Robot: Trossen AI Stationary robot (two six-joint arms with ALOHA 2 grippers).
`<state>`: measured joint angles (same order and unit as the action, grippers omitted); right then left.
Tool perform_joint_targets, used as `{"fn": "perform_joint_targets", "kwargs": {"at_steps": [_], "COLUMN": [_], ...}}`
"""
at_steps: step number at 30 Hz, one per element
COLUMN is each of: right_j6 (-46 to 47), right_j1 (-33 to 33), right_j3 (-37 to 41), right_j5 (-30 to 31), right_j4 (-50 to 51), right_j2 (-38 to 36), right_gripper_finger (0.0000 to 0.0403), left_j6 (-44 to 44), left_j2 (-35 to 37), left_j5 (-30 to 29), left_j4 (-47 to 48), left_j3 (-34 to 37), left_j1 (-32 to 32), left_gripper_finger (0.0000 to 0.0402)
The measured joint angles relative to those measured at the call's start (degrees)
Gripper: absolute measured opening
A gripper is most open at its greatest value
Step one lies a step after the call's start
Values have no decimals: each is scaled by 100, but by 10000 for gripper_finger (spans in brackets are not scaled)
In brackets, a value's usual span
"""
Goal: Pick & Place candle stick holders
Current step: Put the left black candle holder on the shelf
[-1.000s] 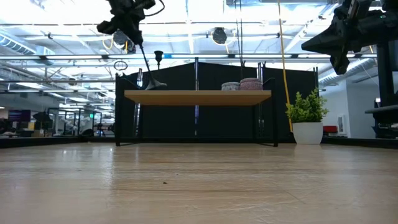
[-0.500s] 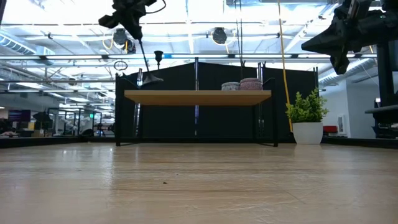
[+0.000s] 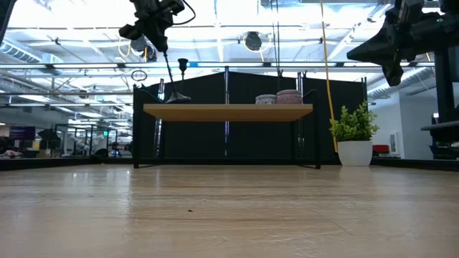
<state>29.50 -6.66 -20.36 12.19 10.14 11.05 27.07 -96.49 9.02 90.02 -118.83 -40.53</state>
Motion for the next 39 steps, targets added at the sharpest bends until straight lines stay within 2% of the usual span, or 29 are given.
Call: {"fn": "perform_joint_targets", "kwargs": {"at_steps": [10,28,34,39], "right_j6": [-9,-11,-11,24], "right_j1": [0,0,0,0], "right_j3": [0,0,0,0], "right_j5": [2,1,1,0], "right_j4": [1,0,1,1], "right_j2": [0,0,0,0], "right_gripper_finger": [2,2,2,2], "left_j6": [7,-68,-90,-99], "left_j2": [0,2,2,4], "left_j5": [153,-16,-13,-146], "left_j4": [0,-2,-2,0], "left_j3": [0,0,1,2], "left_j1": [0,0,0,-2], "left_gripper_finger": [14,14,38,37]}}
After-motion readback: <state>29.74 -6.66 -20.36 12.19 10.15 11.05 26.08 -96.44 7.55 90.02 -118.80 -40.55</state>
